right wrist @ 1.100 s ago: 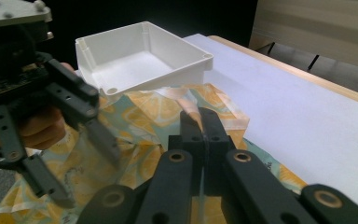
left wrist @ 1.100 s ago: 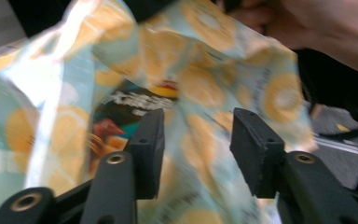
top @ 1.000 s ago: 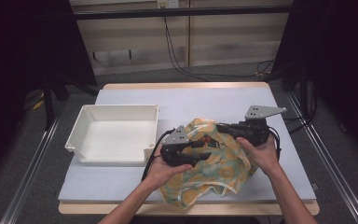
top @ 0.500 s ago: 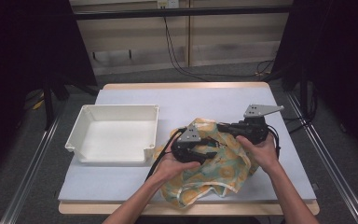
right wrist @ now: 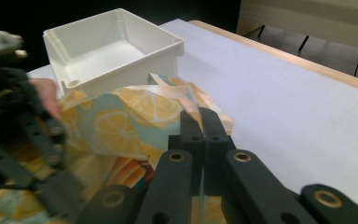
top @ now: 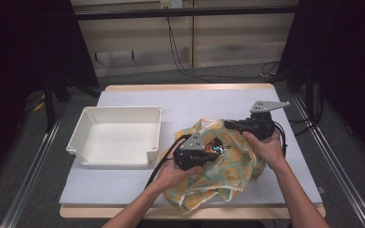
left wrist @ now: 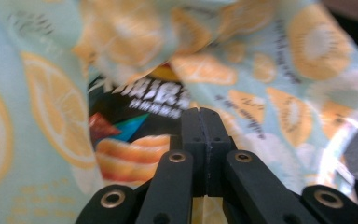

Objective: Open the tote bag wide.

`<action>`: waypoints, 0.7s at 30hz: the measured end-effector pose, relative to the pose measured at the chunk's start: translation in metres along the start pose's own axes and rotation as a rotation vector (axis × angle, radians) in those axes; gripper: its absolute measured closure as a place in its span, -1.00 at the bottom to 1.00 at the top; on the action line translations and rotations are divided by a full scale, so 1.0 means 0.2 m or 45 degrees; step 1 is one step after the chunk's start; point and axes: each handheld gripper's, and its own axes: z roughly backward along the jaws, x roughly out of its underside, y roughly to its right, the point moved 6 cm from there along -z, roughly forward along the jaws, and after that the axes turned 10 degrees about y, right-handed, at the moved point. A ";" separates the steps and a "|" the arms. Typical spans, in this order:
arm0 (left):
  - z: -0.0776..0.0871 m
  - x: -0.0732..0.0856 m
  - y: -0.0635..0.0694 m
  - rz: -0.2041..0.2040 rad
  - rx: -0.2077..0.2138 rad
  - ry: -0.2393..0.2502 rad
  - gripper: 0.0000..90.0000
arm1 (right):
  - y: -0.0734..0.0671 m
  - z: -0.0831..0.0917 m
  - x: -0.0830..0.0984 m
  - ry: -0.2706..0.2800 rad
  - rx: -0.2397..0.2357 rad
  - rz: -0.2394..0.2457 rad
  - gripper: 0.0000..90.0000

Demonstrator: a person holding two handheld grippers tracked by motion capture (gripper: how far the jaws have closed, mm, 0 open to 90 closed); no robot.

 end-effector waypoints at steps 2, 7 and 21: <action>0.01 -0.02 0.02 0.005 0.015 0.031 1.00 | 0.03 -0.01 -0.01 -0.001 0.011 0.001 1.00; 0.04 -0.05 0.11 -0.035 0.057 0.059 1.00 | 0.09 -0.03 -0.04 -0.004 0.044 -0.004 1.00; 0.14 -0.04 0.30 -0.155 0.119 0.047 1.00 | 0.39 -0.10 0.00 -0.040 0.243 -0.109 1.00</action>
